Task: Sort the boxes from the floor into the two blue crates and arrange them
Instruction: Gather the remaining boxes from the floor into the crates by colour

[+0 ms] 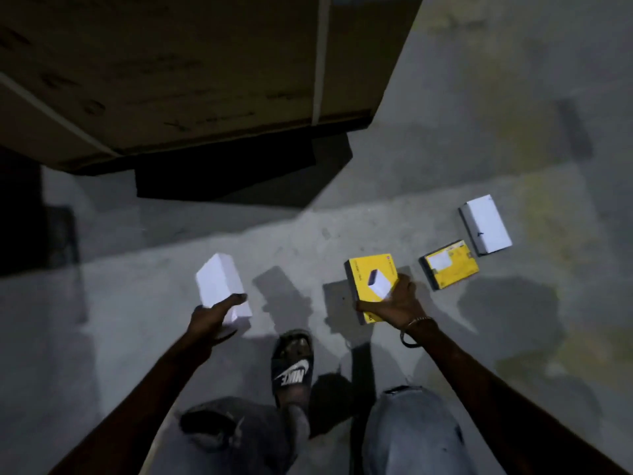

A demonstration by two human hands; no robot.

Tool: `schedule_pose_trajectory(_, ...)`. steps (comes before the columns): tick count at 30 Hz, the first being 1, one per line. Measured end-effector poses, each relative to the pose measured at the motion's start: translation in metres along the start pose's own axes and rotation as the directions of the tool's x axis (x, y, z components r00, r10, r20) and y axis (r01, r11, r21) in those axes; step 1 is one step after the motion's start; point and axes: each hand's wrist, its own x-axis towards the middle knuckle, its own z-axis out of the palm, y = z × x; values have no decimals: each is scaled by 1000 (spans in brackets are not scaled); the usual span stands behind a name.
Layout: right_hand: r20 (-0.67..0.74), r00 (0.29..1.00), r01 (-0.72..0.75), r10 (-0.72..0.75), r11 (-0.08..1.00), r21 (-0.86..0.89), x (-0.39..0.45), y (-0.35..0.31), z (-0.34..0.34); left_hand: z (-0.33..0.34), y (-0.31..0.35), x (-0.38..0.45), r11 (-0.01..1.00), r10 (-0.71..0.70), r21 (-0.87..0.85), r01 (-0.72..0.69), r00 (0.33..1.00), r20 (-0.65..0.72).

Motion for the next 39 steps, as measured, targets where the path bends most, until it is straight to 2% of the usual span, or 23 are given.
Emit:
schedule_pose_trajectory(3, 180, 983, -2, -45, 968, 250, -94, -47, -41, -27, 22, -113, 995, 95, -31, -92, 992, 84)
schedule_pose_trajectory(5, 294, 952, -20, -82, 945, 327, -181, -87, -72, -50, 35, -197, 988, 128, -95, -120, 988, 88)
schedule_pose_trajectory(9, 339, 929, -28, -147, 886, 462, -348, -136, -116, -92, 40, -360, 930, 195, -327, -168, 980, 50)
schedule_pose_trajectory(13, 360, 899, 52, -248, 879, 474, -488, -164, -143, -148, 32, -503, 892, 181, -415, -179, 983, -34)
schedule_pose_trajectory(17, 331, 872, 174, -360, 861, 479, -586, -193, -155, -222, 4, -593, 858, 148, -472, -202, 978, -150)
schedule_pose_trajectory(20, 356, 827, 240, -435, 846, 476, -634, -225, -145, -276, -16, -628, 784, 173, -558, -273, 958, -227)
schedule_pose_trajectory(22, 381, 788, 284, -484, 834, 473, -659, -254, -131, -314, -24, -641, 698, 180, -645, -310, 949, -260)
schedule_pose_trajectory(29, 420, 676, 435, -606, 788, 437, -748, -371, -62, -435, -47, -665, 481, 194, -760, -437, 899, -394)
schedule_pose_trajectory(31, 449, 625, 460, -639, 766, 450, -770, -400, -41, -465, -50, -663, 452, 187, -763, -462, 886, -425)
schedule_pose_trajectory(33, 473, 598, 479, -648, 761, 437, -791, -422, -22, -492, -59, -656, 457, 163, -743, -489, 867, -471)
schedule_pose_trajectory(39, 525, 534, 498, -662, 749, 437, -833, -487, 30, -562, -56, -664, 370, 109, -763, -531, 840, -532)
